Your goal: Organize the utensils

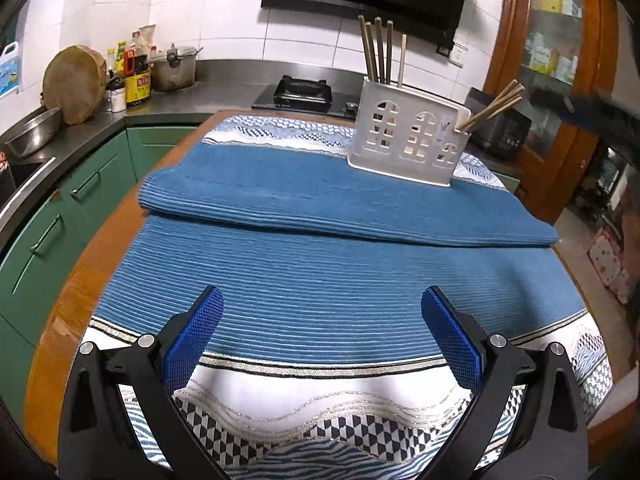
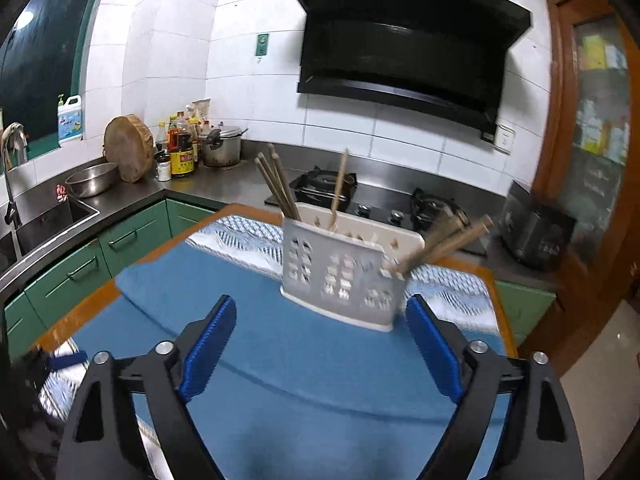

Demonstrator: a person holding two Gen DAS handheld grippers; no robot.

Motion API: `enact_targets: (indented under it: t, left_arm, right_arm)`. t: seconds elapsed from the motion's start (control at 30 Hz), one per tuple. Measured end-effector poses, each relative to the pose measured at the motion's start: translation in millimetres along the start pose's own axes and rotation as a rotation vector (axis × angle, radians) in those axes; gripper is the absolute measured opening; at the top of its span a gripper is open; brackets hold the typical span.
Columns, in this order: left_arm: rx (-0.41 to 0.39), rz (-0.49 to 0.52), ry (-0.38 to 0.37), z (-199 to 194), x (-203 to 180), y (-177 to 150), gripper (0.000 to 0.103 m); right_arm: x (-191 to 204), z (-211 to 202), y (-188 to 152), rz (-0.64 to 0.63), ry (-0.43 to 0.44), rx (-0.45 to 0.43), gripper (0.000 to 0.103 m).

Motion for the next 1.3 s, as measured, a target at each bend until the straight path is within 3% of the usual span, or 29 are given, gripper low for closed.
enact_targets:
  t: [0.3, 0.53, 1.0, 1.3]
  left_arm:
    - [-0.063, 0.053, 0.075, -19, -19, 7, 0.098]
    - [-0.065, 0.082, 0.071, -28, -36, 9, 0.098]
    - [-0.098, 0.142, 0.051, -62, -55, -21, 0.098]
    - [-0.131, 0.125, 0.044, -88, -52, -31, 0.098]
  right_arm:
    - [-30, -38, -74, 0.076, -0.099, 0.022, 0.093]
    - [-44, -63, -113, 0.163, -0.129, 0.049, 0.094]
    - [-33, -114, -151, 0.211, -0.159, 0.041, 0.094]
    - [-13, -139, -156, 0.193, -0.153, 0.019, 0.095]
Point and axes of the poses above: each gripper's, at about its wrist camera, not at the fingertips, and z roughly the way its jaws point, x to its left, y to its top, the point moved 9 cm from there along z, roughly the way its jaws point, and after that the axes turned 1 degree about z, right-handed, at the moved point
